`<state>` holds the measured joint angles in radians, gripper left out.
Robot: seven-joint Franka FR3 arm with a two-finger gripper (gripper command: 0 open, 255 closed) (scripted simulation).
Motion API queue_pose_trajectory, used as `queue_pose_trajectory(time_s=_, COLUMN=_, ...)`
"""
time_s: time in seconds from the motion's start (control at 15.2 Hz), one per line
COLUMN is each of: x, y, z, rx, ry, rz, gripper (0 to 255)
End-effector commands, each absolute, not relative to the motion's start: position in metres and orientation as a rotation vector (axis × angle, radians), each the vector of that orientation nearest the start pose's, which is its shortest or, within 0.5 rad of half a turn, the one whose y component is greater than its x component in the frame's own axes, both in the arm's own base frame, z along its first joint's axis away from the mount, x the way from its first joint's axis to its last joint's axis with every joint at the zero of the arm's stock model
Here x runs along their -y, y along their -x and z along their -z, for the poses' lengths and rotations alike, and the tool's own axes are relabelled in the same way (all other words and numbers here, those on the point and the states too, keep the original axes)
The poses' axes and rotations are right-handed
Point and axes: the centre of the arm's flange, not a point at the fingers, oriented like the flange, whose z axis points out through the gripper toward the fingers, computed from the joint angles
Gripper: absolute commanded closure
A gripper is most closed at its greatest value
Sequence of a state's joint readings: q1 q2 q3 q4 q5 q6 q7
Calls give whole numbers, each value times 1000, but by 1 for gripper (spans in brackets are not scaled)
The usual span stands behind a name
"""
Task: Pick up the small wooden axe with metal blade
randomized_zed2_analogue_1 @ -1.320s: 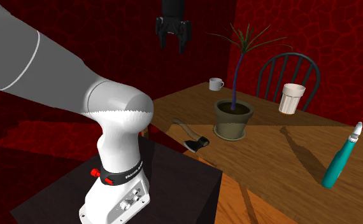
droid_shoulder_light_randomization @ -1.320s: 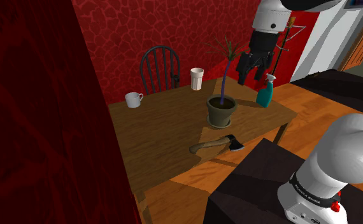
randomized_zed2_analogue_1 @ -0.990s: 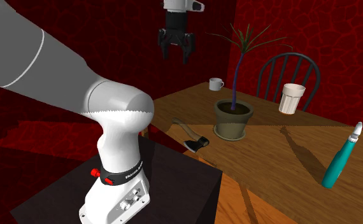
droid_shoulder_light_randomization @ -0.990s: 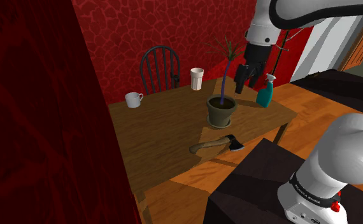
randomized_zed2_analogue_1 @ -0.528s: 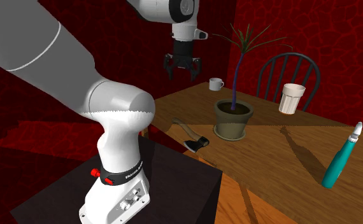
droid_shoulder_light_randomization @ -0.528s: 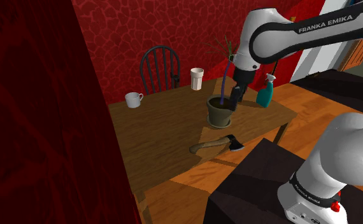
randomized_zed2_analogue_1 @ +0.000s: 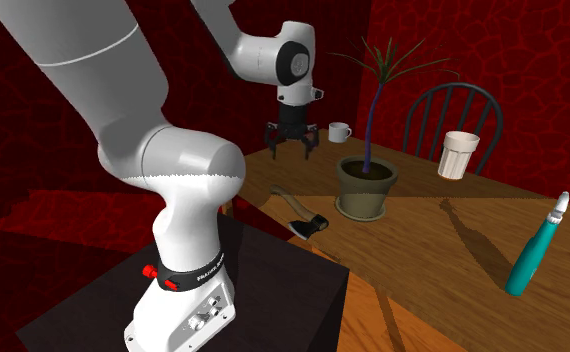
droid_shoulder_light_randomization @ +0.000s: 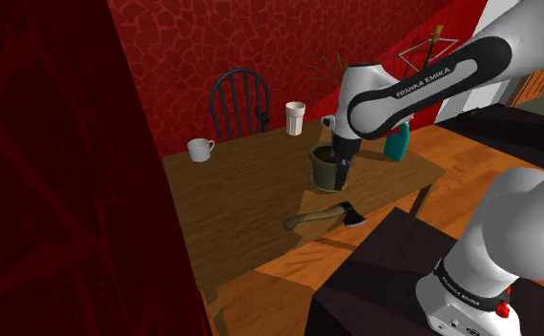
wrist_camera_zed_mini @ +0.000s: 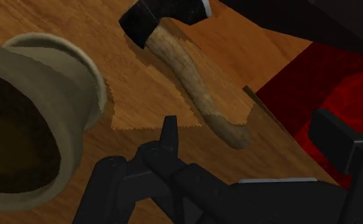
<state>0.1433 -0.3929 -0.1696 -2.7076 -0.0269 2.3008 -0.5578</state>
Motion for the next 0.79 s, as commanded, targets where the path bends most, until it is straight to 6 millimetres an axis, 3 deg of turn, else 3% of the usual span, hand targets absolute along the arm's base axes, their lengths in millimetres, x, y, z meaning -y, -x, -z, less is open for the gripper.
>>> queue_pose_trajectory(time_s=0.0, x=6, y=-388, z=-322, rx=987, ry=2938, rz=-9, gripper=0)
queue_pose_trajectory(time_s=0.73, x=-9, y=-429, z=-189, rx=1596, ry=2688, rz=-33, gripper=0)
